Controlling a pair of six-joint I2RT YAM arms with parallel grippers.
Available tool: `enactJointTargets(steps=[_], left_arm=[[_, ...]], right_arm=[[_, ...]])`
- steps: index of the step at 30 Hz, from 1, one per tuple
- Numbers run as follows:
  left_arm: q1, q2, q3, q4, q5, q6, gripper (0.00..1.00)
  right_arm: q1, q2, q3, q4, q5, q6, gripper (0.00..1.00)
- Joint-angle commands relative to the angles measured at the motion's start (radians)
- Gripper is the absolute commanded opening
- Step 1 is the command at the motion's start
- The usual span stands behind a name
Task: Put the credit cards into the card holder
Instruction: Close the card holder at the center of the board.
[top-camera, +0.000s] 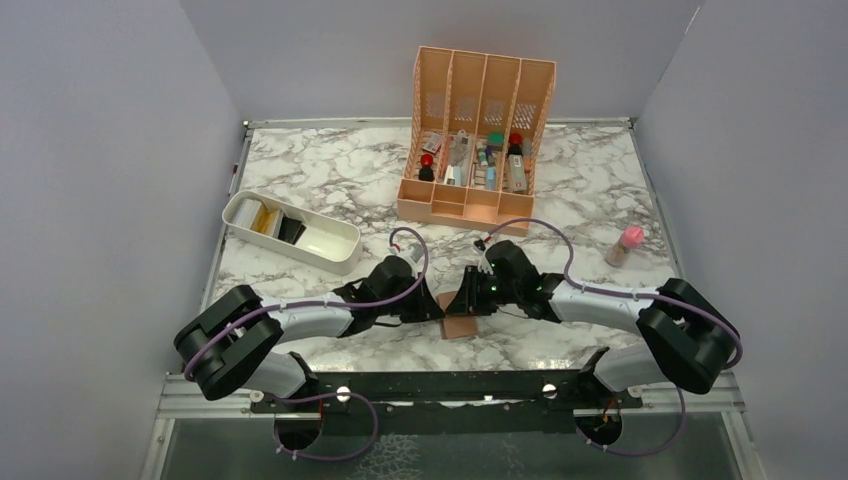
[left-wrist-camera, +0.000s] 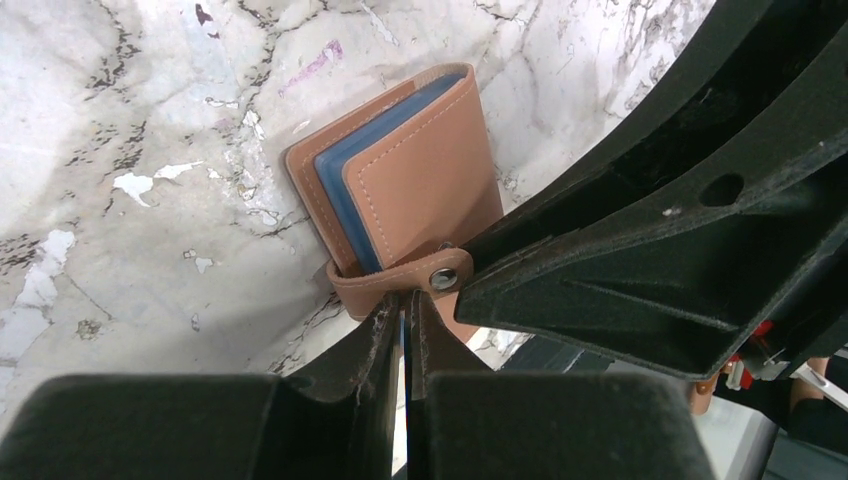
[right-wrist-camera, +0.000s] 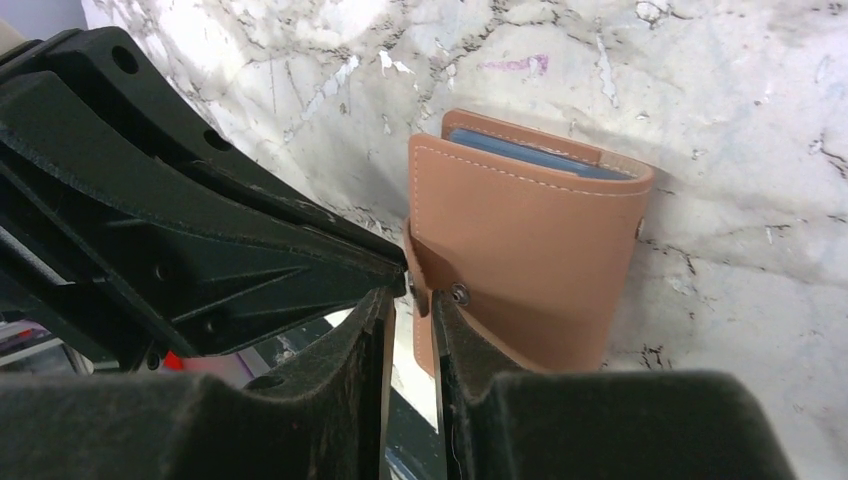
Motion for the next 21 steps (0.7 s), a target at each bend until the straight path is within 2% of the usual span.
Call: enactJointTargets(steps=[1, 4, 8, 9, 15, 21], left_arm=[[-0.007, 0.017, 0.031, 0.021, 0.019, 0.014, 0.1], [-0.009, 0.016, 0.032, 0.022, 0.019, 0.015, 0.1], [-0.009, -0.003, 0.027, 0.017, 0.007, 0.003, 0.1], [-0.009, -0.015, 0.024, 0.005, -0.006, -0.002, 0.1], [0.002, -0.099, 0.073, -0.143, -0.126, 0.026, 0.16], [0.012, -0.034, 0.159, -0.124, -0.119, 0.06, 0.16]], right_arm=[[0.013, 0.015, 0.027, 0.031, -0.012, -0.012, 0.25], [0.015, 0.022, 0.024, 0.03, 0.0, -0.011, 0.2], [0.016, 0.015, 0.017, 0.027, 0.022, -0.007, 0.03], [0.016, 0.009, 0.017, 0.017, 0.035, -0.008, 0.01], [0.016, -0.016, 0.014, -0.035, 0.085, -0.017, 0.01], [0.016, -0.01, 0.004, -0.029, 0.076, -0.005, 0.01]])
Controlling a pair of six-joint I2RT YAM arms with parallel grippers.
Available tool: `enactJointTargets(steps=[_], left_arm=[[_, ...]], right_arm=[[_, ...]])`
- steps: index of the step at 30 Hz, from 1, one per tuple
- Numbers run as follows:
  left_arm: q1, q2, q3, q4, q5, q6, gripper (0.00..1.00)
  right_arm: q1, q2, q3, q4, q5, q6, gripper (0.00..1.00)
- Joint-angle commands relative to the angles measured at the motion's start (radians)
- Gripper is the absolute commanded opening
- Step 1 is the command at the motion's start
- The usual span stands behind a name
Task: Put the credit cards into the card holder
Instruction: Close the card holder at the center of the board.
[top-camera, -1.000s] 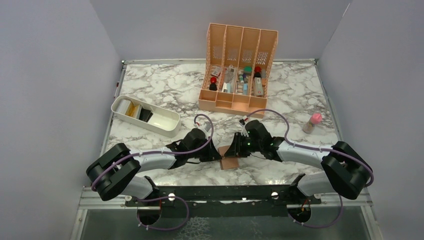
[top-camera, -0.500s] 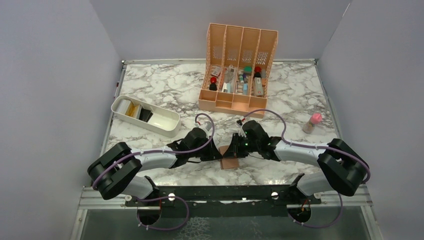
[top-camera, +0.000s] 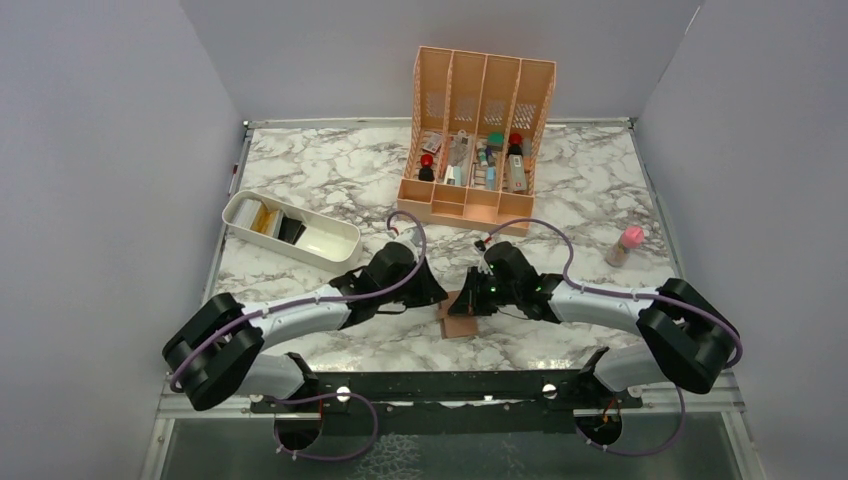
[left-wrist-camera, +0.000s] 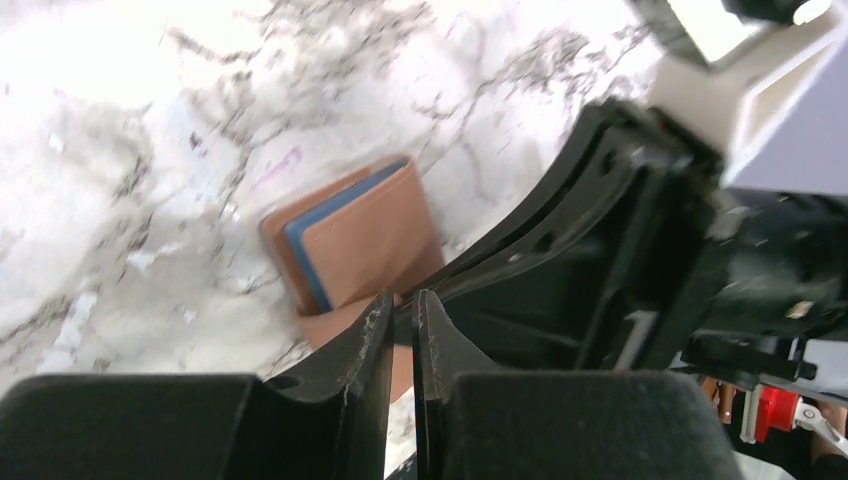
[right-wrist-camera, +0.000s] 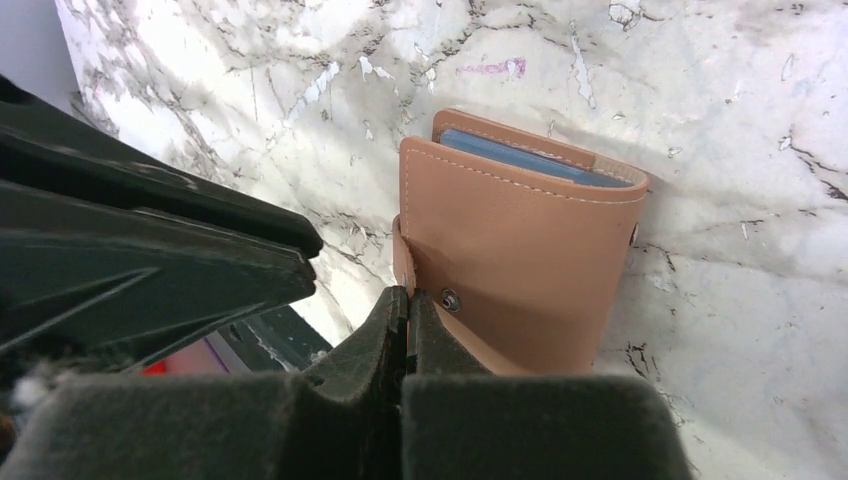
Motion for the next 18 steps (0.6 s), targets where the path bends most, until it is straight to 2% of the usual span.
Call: enactJointTargets(steps=[1, 6, 9, 18], left_arm=[[0.006, 0.066, 0.079, 0.006, -0.025, 0.047, 0.16], [0.005, 0.179, 0.107, 0.077, 0.028, 0.064, 0.15], [0.007, 0.223, 0.111, 0.063, 0.022, 0.081, 0.15], [0.007, 0.228, 0.08, 0.035, -0.038, 0.101, 0.15]], right_arm=[[0.005, -0.014, 0.001, -0.013, 0.031, -0.003, 0.01], [0.005, -0.019, -0.001, -0.021, 0.035, 0.0, 0.01], [0.005, -0.025, 0.0, -0.037, 0.045, 0.0, 0.01], [0.005, -0.018, -0.008, -0.087, 0.095, 0.012, 0.01]])
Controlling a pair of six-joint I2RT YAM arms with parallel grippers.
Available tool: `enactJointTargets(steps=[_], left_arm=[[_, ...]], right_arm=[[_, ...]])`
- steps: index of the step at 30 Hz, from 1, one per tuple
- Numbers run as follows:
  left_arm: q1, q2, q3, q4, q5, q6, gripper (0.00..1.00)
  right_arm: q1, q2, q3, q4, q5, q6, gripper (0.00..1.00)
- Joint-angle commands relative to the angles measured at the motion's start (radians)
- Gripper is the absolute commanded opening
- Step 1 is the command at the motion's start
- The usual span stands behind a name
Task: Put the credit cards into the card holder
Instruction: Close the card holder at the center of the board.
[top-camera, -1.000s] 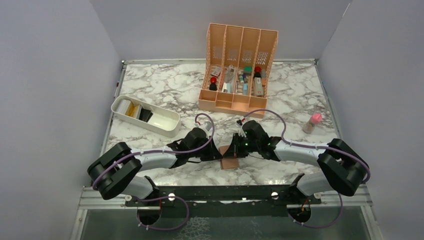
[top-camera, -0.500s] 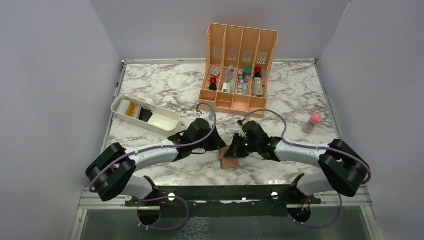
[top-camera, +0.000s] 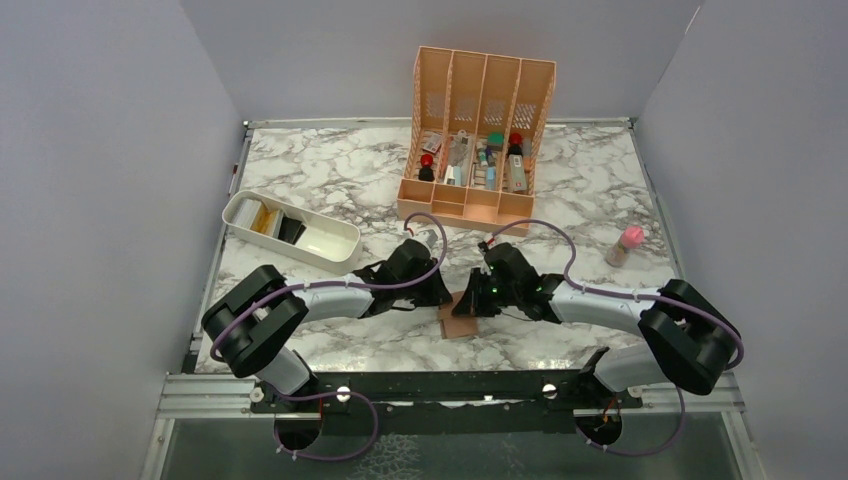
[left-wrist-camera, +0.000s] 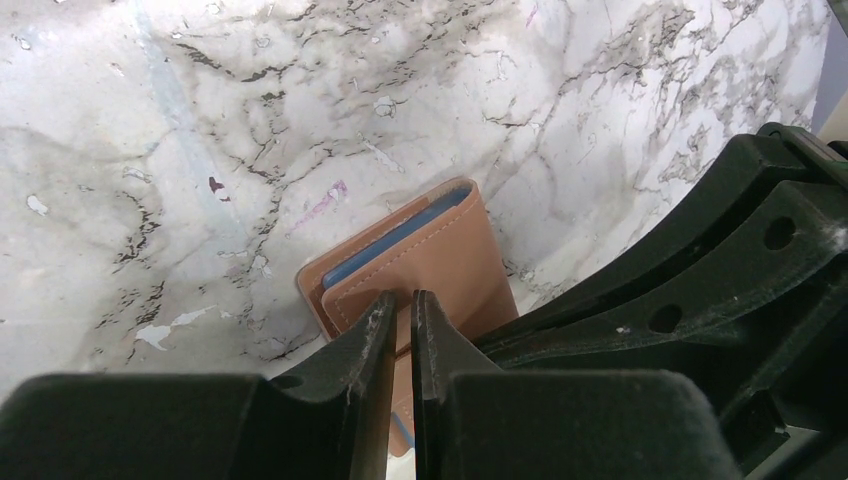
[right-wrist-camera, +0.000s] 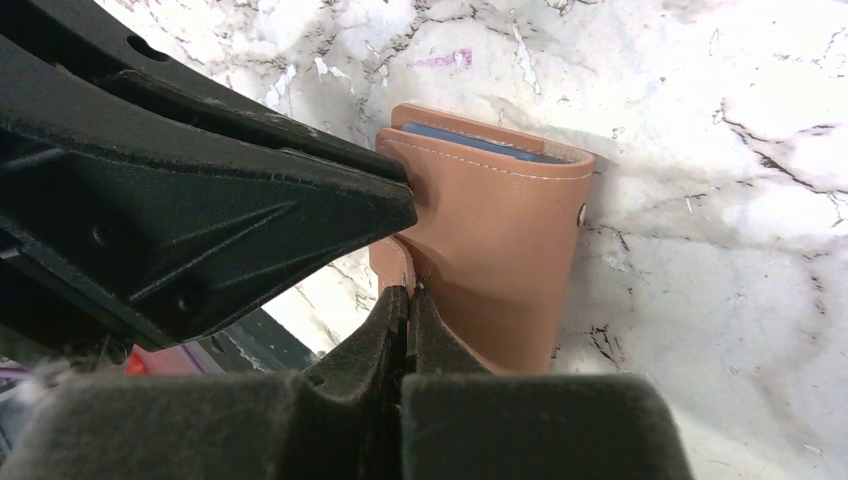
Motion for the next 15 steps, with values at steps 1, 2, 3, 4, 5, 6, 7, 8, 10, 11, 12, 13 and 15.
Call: enactJointTargets(steps=[1, 2, 3, 4, 5, 6, 7, 8, 10, 11, 12, 13, 15], left_arm=[[0.002, -0.006, -0.016, -0.008, -0.037, 0.03, 0.15], [0.001, -0.006, -0.016, -0.007, -0.036, 0.03, 0.15], [0.002, -0.006, -0.016, -0.005, -0.034, 0.03, 0.15], [0.002, -0.006, -0.016, -0.005, -0.031, 0.03, 0.15], [0.002, -0.006, -0.018, -0.004, -0.03, 0.029, 0.15], [0.002, -0.008, -0.019, -0.003, -0.028, 0.029, 0.15], [0.002, -0.01, -0.022, -0.002, -0.028, 0.029, 0.15], [0.002, -0.011, -0.023, 0.0, -0.027, 0.027, 0.15], [0.002, -0.013, -0.026, 0.003, -0.026, 0.026, 0.15], [0.002, -0.014, -0.027, 0.005, -0.025, 0.025, 0.15], [0.001, -0.014, -0.027, 0.009, -0.022, 0.023, 0.15], [0.0, -0.014, -0.027, 0.011, -0.019, 0.023, 0.15], [-0.001, -0.013, -0.027, 0.015, -0.014, 0.019, 0.15]], right_arm=[[0.005, -0.005, -0.008, -0.038, 0.053, 0.005, 0.01], [0.005, 0.002, -0.007, -0.036, 0.049, 0.006, 0.01], [0.005, 0.007, -0.005, -0.035, 0.044, 0.006, 0.01], [0.005, 0.013, -0.003, -0.034, 0.041, 0.007, 0.01], [0.005, 0.016, -0.002, -0.035, 0.041, 0.009, 0.01], [0.005, 0.021, 0.0, -0.039, 0.044, 0.011, 0.01], [0.005, 0.024, 0.003, -0.045, 0.051, 0.014, 0.01], [0.005, 0.027, 0.004, -0.054, 0.056, 0.014, 0.01], [0.005, 0.035, 0.01, -0.071, 0.067, 0.019, 0.01], [0.005, 0.041, 0.011, -0.081, 0.071, 0.026, 0.01], [0.005, 0.047, 0.013, -0.086, 0.074, 0.03, 0.01], [0.005, 0.053, 0.014, -0.09, 0.075, 0.034, 0.01], [0.005, 0.064, 0.013, -0.098, 0.077, 0.043, 0.01]])
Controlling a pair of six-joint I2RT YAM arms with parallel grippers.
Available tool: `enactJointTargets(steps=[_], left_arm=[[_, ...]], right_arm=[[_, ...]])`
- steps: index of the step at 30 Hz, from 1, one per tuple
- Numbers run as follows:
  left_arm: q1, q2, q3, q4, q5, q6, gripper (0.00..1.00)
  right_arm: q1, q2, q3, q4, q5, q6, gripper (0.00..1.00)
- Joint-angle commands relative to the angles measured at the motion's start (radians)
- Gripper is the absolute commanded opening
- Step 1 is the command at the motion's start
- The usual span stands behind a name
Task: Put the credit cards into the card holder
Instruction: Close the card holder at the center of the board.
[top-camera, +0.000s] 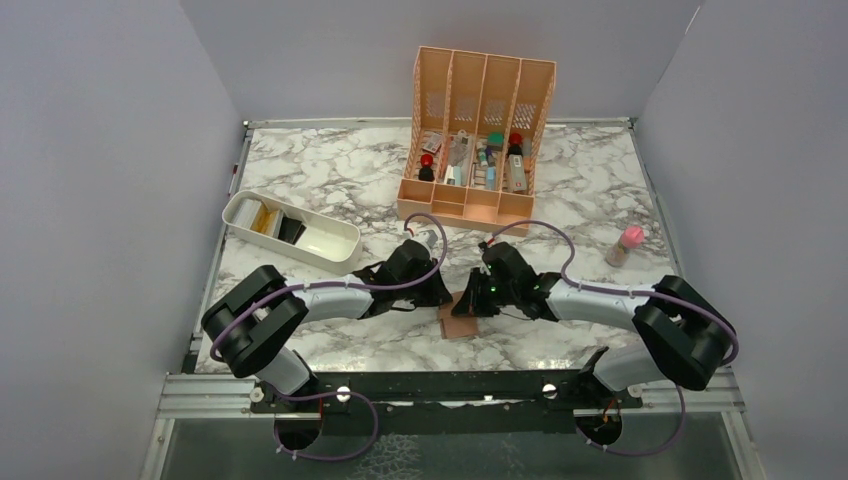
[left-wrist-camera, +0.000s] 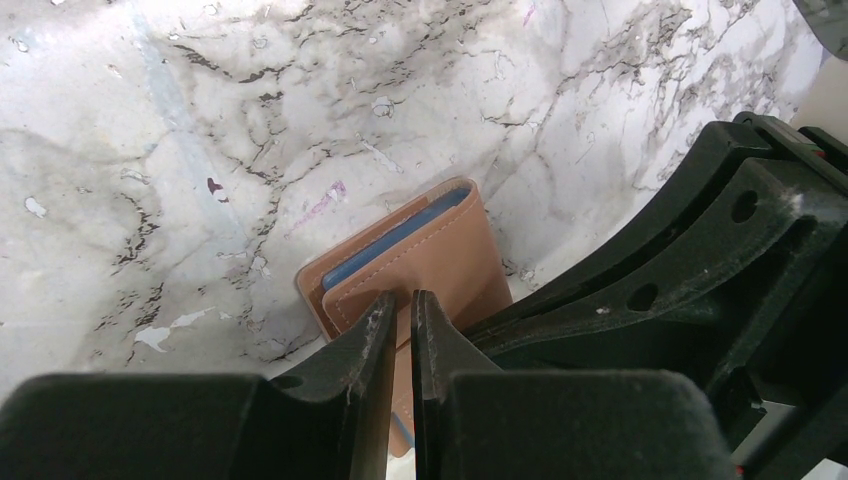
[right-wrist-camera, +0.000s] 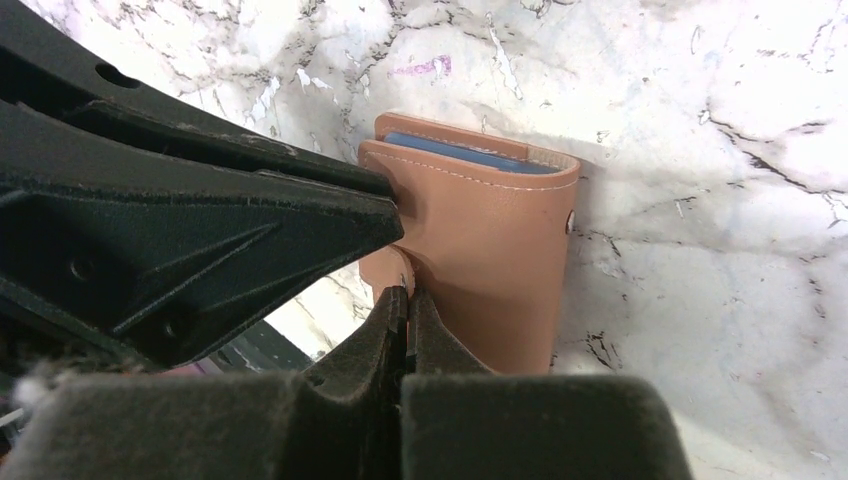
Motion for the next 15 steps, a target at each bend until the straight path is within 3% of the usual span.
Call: enactJointTargets(steps=[1, 15], left_arm=[[-0.002, -0.014, -0.02, 0.004, -0.008, 0.009, 0.15], [-0.009, -0.112, -0.02, -0.057, -0.021, -0.001, 0.15]], right_arm=[[0.005, 0.042, 0.007, -0.092, 0.056, 0.021, 0.01], [0.005, 0.063, -0.004, -0.232, 0.144, 0.077, 0.01]])
